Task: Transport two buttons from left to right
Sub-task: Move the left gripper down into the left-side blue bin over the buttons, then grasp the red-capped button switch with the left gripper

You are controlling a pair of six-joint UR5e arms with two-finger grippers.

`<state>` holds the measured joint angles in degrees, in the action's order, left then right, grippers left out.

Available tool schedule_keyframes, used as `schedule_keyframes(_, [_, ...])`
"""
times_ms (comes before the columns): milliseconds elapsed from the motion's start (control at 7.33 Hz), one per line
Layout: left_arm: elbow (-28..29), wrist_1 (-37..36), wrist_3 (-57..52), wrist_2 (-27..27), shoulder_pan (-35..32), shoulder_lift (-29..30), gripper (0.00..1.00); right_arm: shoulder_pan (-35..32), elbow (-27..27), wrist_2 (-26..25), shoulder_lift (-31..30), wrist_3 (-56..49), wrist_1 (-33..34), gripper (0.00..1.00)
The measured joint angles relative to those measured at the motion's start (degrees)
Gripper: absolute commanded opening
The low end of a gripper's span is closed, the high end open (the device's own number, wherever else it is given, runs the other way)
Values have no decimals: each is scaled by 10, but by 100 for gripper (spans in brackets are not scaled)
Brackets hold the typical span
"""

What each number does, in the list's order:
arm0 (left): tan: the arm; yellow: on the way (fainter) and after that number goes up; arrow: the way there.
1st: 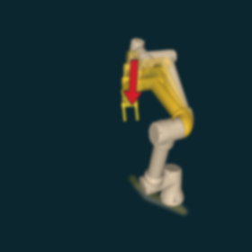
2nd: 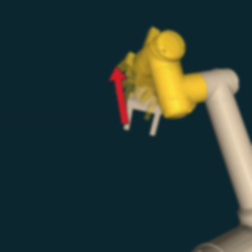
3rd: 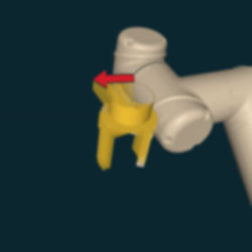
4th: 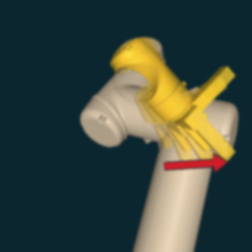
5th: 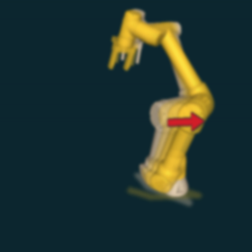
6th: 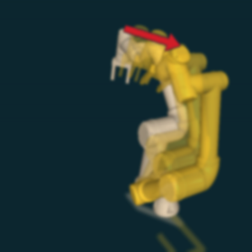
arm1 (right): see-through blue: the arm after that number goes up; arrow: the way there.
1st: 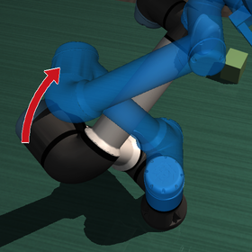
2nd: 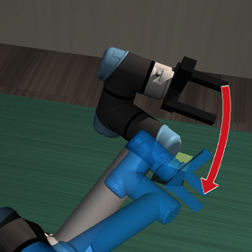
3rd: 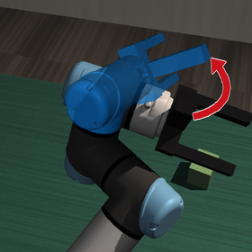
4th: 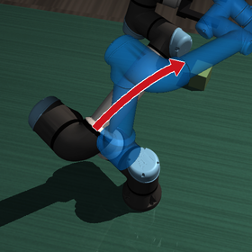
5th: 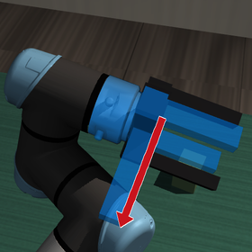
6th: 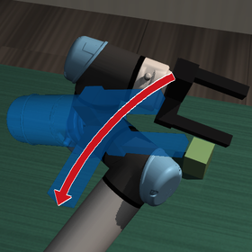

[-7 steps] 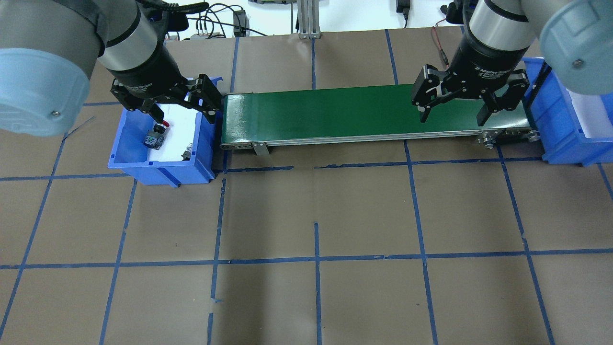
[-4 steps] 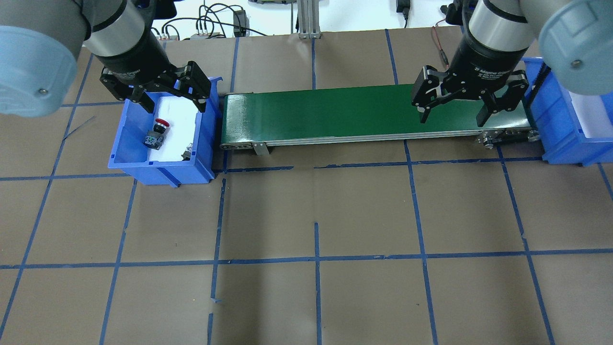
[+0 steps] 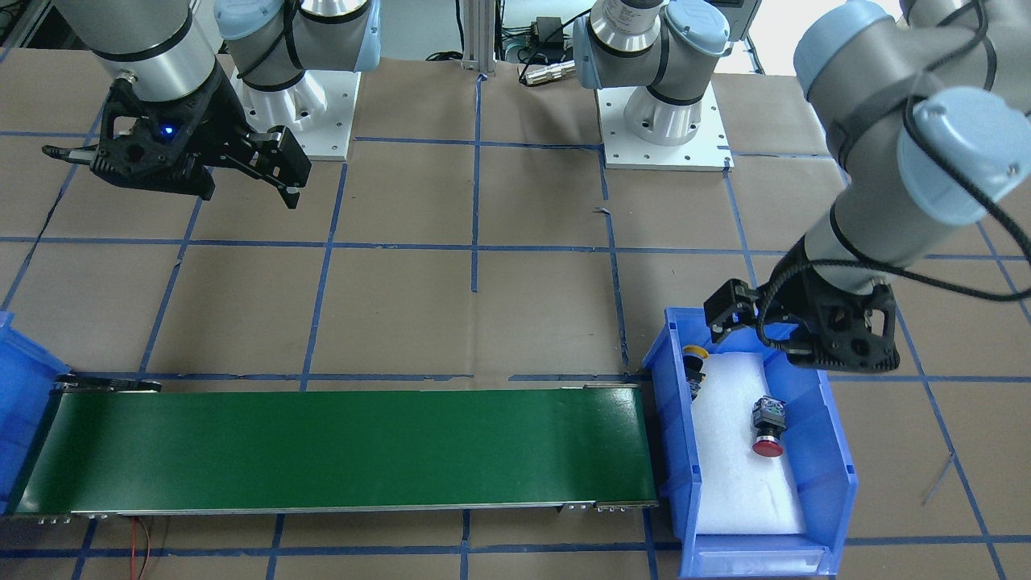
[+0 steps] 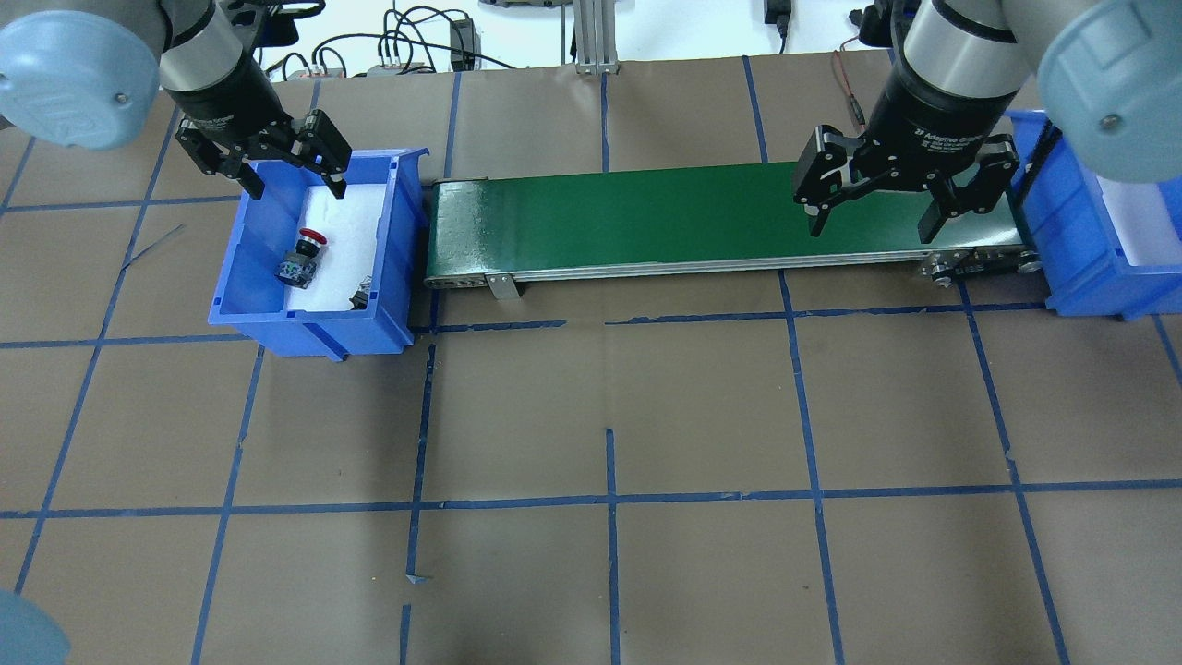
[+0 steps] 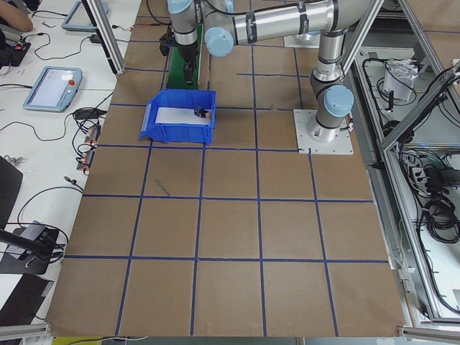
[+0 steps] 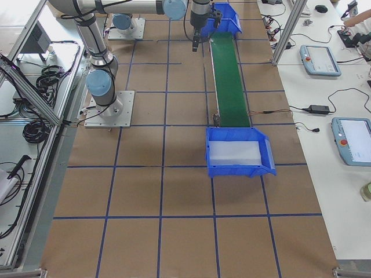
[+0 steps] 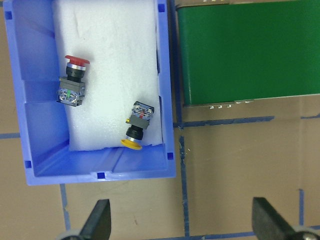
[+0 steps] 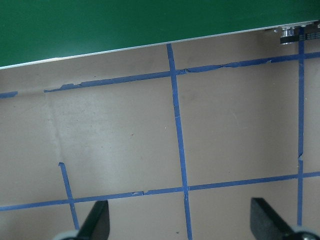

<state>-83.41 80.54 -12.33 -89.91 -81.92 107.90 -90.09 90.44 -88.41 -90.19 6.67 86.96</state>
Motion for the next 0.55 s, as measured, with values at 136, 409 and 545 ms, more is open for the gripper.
schedule_keyframes(136, [27, -17, -6, -29, -1, 57, 99, 0, 0, 1, 0, 1, -1, 99])
schedule_keyframes(409, [70, -25, -36, -67, -19, 131, 99, 0, 0, 0, -1, 2, -1, 99])
schedule_keyframes(545, [78, -27, -101, -72, -21, 141, 99, 0, 0, 0, 0, 2, -2, 99])
